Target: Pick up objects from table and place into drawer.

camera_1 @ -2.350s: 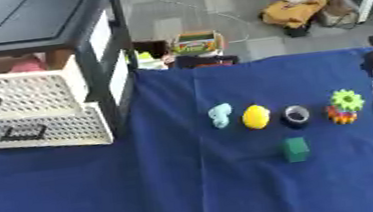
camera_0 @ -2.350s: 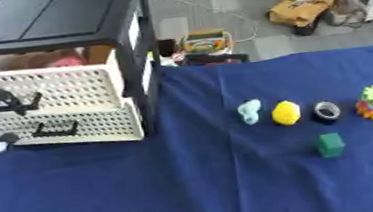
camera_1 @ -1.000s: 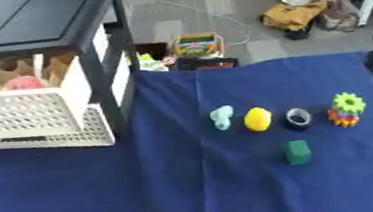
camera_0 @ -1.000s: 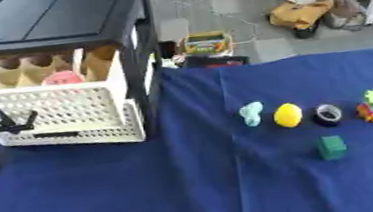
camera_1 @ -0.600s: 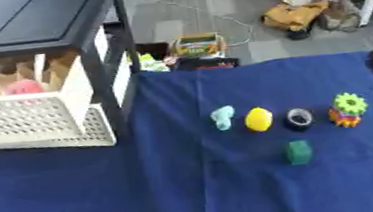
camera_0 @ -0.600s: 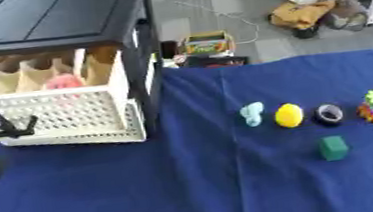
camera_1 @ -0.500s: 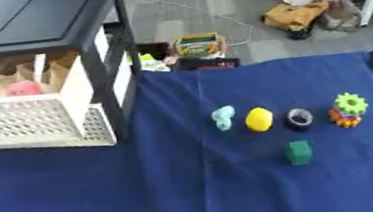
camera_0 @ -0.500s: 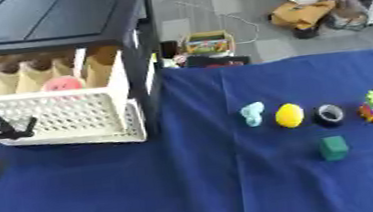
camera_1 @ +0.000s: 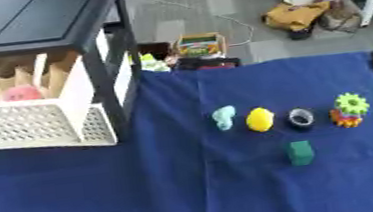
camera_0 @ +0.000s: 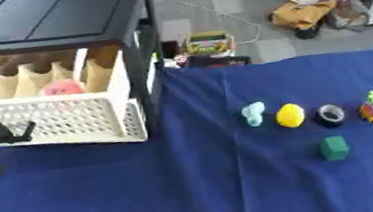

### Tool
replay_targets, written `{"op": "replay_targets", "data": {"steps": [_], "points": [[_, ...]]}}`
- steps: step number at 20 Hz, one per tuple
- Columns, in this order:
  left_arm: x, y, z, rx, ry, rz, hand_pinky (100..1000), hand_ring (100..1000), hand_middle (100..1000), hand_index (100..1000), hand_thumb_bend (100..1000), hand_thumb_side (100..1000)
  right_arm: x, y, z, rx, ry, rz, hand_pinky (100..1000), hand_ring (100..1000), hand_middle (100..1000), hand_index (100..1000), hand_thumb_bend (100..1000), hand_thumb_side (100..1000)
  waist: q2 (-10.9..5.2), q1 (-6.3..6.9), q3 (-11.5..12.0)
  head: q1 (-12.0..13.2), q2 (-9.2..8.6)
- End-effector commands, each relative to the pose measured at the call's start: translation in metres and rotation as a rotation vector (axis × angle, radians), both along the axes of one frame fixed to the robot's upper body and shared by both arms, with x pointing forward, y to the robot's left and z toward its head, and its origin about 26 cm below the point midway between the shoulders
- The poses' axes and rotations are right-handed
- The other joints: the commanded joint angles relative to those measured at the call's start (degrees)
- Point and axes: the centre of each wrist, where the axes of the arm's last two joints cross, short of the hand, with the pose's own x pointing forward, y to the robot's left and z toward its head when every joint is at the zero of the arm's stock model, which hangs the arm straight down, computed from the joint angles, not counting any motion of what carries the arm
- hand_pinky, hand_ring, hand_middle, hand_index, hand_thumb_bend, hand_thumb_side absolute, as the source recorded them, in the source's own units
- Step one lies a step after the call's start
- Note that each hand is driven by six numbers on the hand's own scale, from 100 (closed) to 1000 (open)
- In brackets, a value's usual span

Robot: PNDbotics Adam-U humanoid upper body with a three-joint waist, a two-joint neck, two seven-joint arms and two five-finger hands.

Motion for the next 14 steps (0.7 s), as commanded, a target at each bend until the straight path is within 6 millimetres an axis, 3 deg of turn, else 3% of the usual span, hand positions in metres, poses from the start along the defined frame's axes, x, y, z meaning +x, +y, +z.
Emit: {"op": "replay_targets", "data": {"steps": [1, 14], "points": [[-0.0102, 0.0059, 0.0139, 0.024, -0.039, 0.024, 100, 100, 100, 817, 164, 366, -0.0031, -0.0007, 0.0091, -0.007, -0.036, 0.0, 592, 591, 553, 740, 100, 912, -1.22, 0.03, 0.1, 0.3, -0.98], [-0.0155, 0.0081, 0.0095, 0.045, -0.033, 0.031, 100, 100, 100, 805, 176, 370, -0.003, -0.0006, 0.0094, -0.003, -0.039, -0.002, 592, 591, 553, 740, 100, 912, -1.13, -0.22, 0.3, 0.5, -0.98]]}}
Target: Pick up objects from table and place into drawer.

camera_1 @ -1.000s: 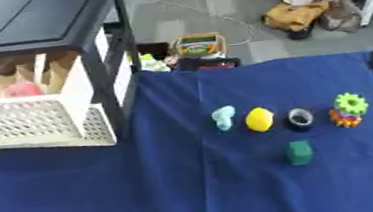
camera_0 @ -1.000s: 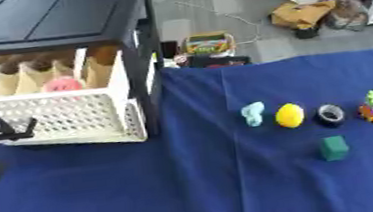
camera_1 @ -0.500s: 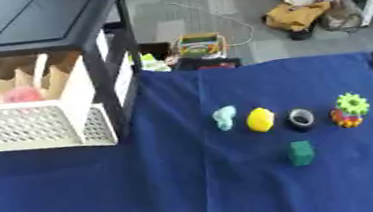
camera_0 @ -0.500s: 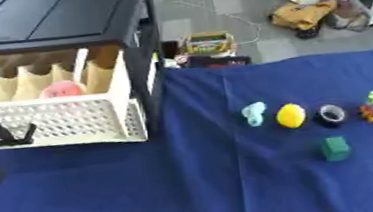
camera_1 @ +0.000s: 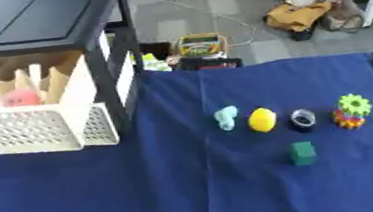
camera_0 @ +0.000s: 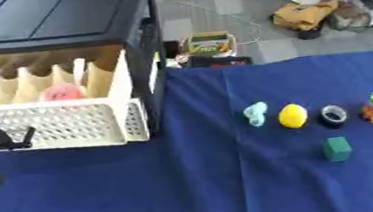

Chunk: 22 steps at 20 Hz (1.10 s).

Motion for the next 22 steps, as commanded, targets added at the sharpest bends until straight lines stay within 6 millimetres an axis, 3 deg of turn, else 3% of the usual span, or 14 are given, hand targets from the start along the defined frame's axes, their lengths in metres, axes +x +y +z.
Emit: {"op": "replay_targets", "data": {"steps": [1, 6, 9, 11, 22], "points": [[-0.009, 0.006, 0.014, 0.029, -0.039, 0.027, 100, 100, 100, 799, 181, 366, -0.003, -0.001, 0.009, -0.01, -0.032, -0.002, 593, 591, 553, 740, 100, 917, -1.15, 0.08, 0.1, 0.2, -0.97], [-0.011, 0.006, 0.013, 0.033, -0.039, 0.023, 100, 100, 100, 815, 168, 369, -0.003, -0.001, 0.009, -0.009, -0.032, -0.002, 593, 591, 553, 740, 100, 913, -1.24, 0.0, 0.1, 0.3, -1.01], [-0.013, 0.005, 0.015, 0.013, -0.046, 0.013, 100, 100, 100, 953, 134, 364, -0.003, -0.001, 0.008, -0.008, -0.03, -0.003, 593, 591, 553, 740, 100, 913, -1.24, -0.03, 0.1, 0.4, -0.91], [-0.015, 0.004, 0.017, -0.004, -0.051, 0.007, 100, 100, 100, 990, 121, 365, -0.003, -0.001, 0.008, -0.009, -0.029, -0.003, 593, 590, 553, 740, 100, 913, -1.24, -0.04, 0.1, 0.4, -0.82], [-0.029, -0.003, 0.029, -0.042, -0.084, -0.036, 100, 100, 100, 947, 100, 330, -0.003, -0.001, 0.008, -0.008, -0.026, -0.004, 595, 590, 553, 739, 100, 914, -1.4, 0.12, 0.1, 0.4, -0.27]]}}
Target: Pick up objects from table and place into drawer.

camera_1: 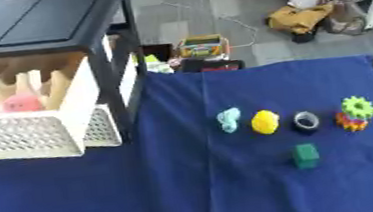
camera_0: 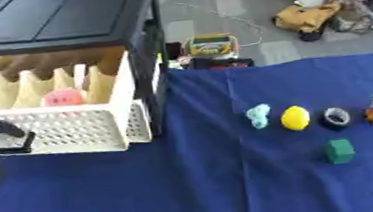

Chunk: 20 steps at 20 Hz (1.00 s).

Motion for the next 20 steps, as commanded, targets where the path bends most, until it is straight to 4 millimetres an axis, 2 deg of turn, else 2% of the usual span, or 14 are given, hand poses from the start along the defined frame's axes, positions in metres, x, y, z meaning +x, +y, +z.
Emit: {"op": "replay_targets", "data": {"steps": [1, 9, 16, 20], "points": [[-0.013, 0.003, 0.018, 0.013, -0.059, 0.011, 100, 100, 100, 947, 100, 330, -0.003, -0.001, 0.008, -0.01, -0.026, -0.004, 595, 590, 553, 739, 100, 914, -1.42, 0.18, 0.1, 0.0, 0.14], [-0.039, -0.006, 0.029, -0.05, -0.149, -0.092, 100, 100, 100, 873, 100, 259, -0.004, -0.003, 0.009, -0.009, -0.035, -0.017, 596, 593, 555, 740, 100, 915, -1.66, 0.17, 0.3, -1.7, 0.82], [-0.043, -0.005, 0.033, -0.107, -0.192, -0.144, 100, 100, 100, 875, 100, 247, -0.004, -0.004, 0.011, -0.008, -0.042, -0.025, 595, 595, 558, 741, 100, 919, -1.8, 0.0, 0.2, -2.2, 1.29], [-0.049, -0.005, 0.049, -0.244, -0.291, -0.235, 100, 100, 100, 885, 100, 248, -0.006, -0.01, 0.017, -0.022, -0.062, -0.064, 596, 597, 561, 742, 100, 929, -2.02, -0.25, 0.7, -3.2, 2.19]]}}
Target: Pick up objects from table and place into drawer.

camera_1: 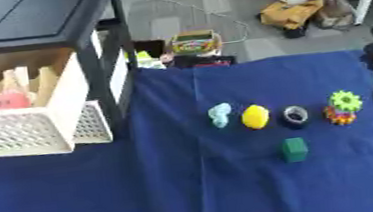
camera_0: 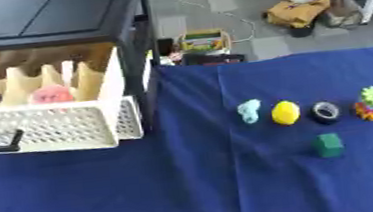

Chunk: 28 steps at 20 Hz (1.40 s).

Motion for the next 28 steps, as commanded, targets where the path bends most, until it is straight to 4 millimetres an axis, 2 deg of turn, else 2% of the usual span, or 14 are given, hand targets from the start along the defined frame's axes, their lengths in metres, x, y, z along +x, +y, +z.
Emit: {"op": "replay_targets", "data": {"steps": [1, 5, 8, 14, 18, 22, 24, 28], "points": [[-0.011, 0.004, 0.017, -0.114, -0.095, -0.06, 100, 100, 100, 885, 100, 253, -0.005, -0.007, 0.016, -0.045, -0.047, -0.043, 596, 598, 562, 743, 100, 933, -1.66, 0.11, 0.2, -1.0, 0.54], [-0.014, 0.012, 0.023, -0.313, -0.145, -0.132, 100, 100, 100, 897, 100, 350, -0.008, -0.012, 0.027, -0.104, -0.049, -0.086, 598, 601, 567, 746, 100, 952, -1.99, -0.1, 0.4, -2.0, 0.97], [-0.012, 0.017, 0.018, -0.418, -0.159, -0.183, 100, 100, 100, 910, 100, 471, -0.009, -0.015, 0.037, -0.156, -0.044, -0.109, 600, 603, 569, 748, 100, 964, -2.18, -0.29, 0.3, -2.1, 1.04], [-0.003, 0.024, 0.001, -0.605, -0.15, -0.265, 100, 100, 100, 922, 100, 580, -0.015, -0.022, 0.055, -0.285, -0.006, -0.172, 606, 606, 573, 753, 205, 985, -2.68, -0.66, 0.0, -2.2, 1.18], [0.009, 0.019, -0.02, -0.713, -0.111, -0.34, 100, 100, 100, 935, 100, 641, -0.018, -0.026, 0.067, -0.363, 0.035, -0.206, 611, 609, 574, 753, 287, 994, -2.95, -0.74, -0.2, -2.1, 0.99], [0.02, 0.008, -0.044, -0.802, -0.066, -0.432, 100, 100, 100, 946, 100, 671, -0.022, -0.028, 0.079, -0.429, 0.071, -0.231, 617, 612, 577, 754, 325, 982, -3.13, -0.76, -0.3, -2.1, 1.07], [0.025, 0.002, -0.057, -0.85, -0.041, -0.473, 100, 100, 129, 957, 100, 709, -0.023, -0.028, 0.084, -0.472, 0.091, -0.233, 625, 616, 581, 761, 345, 968, -3.19, -0.84, -0.4, -2.2, 0.96], [0.032, -0.011, -0.081, -0.955, 0.028, -0.528, 194, 100, 186, 957, 100, 767, -0.025, -0.026, 0.094, -0.561, 0.133, -0.219, 638, 623, 591, 778, 361, 938, -3.24, -1.1, -0.6, -2.2, 0.93]]}}
